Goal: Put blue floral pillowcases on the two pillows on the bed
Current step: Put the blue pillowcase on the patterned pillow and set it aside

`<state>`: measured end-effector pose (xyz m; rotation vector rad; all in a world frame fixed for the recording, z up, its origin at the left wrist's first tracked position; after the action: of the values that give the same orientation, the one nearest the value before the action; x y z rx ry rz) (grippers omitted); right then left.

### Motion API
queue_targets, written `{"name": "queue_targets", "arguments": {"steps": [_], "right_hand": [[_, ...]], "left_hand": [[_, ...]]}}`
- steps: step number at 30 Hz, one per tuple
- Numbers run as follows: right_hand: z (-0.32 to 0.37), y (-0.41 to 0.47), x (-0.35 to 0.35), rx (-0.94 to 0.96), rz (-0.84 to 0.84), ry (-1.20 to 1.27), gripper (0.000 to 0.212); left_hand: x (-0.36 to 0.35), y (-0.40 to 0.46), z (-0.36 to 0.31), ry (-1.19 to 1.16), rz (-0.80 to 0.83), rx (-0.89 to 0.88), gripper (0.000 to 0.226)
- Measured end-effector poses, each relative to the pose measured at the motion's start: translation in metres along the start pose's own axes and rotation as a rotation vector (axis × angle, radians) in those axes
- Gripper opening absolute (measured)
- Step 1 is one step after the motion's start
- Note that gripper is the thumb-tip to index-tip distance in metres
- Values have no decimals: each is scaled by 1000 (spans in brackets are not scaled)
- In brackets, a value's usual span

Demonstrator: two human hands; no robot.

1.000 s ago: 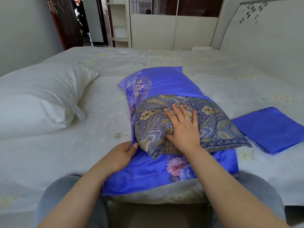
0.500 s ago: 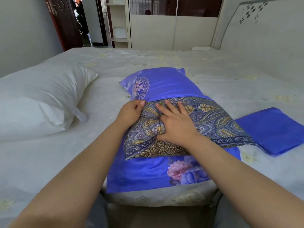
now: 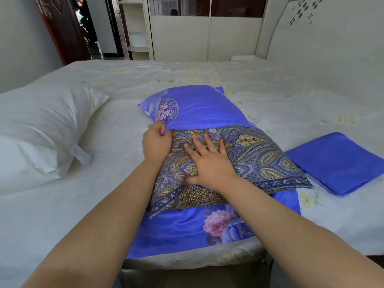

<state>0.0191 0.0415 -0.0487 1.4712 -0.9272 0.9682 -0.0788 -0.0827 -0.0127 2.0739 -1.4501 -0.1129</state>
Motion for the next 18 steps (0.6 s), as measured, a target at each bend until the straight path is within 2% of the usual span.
{"name": "queue_targets", "arguments": {"steps": [3,5,6,8,10,12,15,18], "right_hand": [[-11,9,-2,-85,29,17,97],[-14,14,-1,-125,19,40,97],[-11,16,-1,-127,11,53,98],[-1,17,-2,-103,1,61,101],[4,16,-1,-90,0,58,104],[1,14,-1,-108,-16,68,104],[-13,12,-2,-157,-31,91,102],[-34,13,1,-238,-74,106,95]], "left_hand": [[16,-12,-25,-47,-122,-158,40],[19,-22,-23,28,-115,-261,34],[18,-24,-12,85,-74,-246,28],[18,-16,22,222,-1,-102,17],[26,-5,51,339,27,18,16],[26,4,75,467,135,76,7],[20,-7,92,560,365,63,31],[36,-24,66,458,355,-90,43]]}}
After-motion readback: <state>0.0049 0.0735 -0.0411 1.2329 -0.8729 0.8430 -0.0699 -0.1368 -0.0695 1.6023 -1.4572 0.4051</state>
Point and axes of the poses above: each hand's wrist, its own y-axis towards the middle knuckle, its own x-axis out of the back of the hand, z = x × y, the point moved 10 cm from there along y, towards the middle knuckle, and after that the axes turned 13 degrees about -z, right-handed, at the moved point
